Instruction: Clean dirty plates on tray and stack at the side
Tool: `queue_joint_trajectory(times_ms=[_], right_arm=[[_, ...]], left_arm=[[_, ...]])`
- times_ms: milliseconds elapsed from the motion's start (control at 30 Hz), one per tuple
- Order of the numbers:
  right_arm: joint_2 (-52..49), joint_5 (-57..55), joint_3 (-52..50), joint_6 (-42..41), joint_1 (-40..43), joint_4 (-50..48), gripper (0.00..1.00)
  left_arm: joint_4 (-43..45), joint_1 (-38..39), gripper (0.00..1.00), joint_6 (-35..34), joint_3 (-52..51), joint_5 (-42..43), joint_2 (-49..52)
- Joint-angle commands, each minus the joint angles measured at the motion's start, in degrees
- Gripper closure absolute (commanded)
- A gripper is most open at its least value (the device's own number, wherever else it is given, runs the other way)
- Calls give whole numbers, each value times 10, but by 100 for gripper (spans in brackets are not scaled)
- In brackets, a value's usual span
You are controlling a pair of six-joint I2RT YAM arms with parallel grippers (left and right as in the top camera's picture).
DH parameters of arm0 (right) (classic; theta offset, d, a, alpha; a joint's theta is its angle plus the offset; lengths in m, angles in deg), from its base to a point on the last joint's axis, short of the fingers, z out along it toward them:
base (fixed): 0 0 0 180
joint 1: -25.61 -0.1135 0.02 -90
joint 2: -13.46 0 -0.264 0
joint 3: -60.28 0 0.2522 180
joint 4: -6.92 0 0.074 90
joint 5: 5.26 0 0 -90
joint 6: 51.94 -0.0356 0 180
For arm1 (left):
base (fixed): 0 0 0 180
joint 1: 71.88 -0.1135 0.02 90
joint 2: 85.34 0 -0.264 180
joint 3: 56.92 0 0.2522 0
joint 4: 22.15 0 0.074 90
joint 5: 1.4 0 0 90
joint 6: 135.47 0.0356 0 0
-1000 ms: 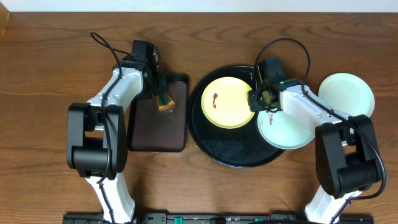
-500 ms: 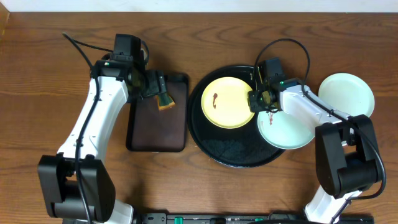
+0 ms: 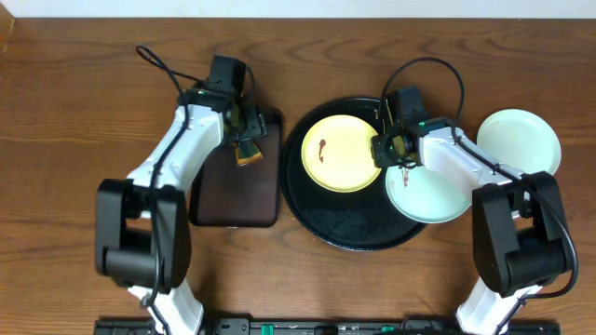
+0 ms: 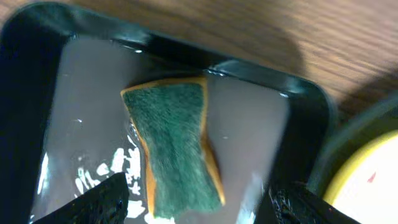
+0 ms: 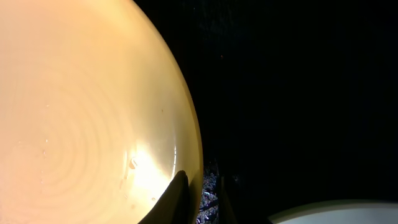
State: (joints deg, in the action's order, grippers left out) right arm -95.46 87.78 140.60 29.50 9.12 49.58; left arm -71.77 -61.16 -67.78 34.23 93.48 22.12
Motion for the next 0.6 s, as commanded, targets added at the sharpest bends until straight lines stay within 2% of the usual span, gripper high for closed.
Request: queue_joint_trajectory(times_ms=[0, 100, 267, 567], right_arm=[[0, -2, -4, -6, -9, 0, 85], [0, -2, -4, -6, -9, 0, 85], [0, -2, -4, -6, -9, 0, 85], [0, -2, -4, -6, -9, -4, 85]], left_arm=[[9, 1, 26, -21, -6, -32, 30], [17, 1, 27, -21, -6, -32, 50], [17, 1, 36, -21, -6, -32, 57], [19, 7, 36, -21, -14, -32, 61]])
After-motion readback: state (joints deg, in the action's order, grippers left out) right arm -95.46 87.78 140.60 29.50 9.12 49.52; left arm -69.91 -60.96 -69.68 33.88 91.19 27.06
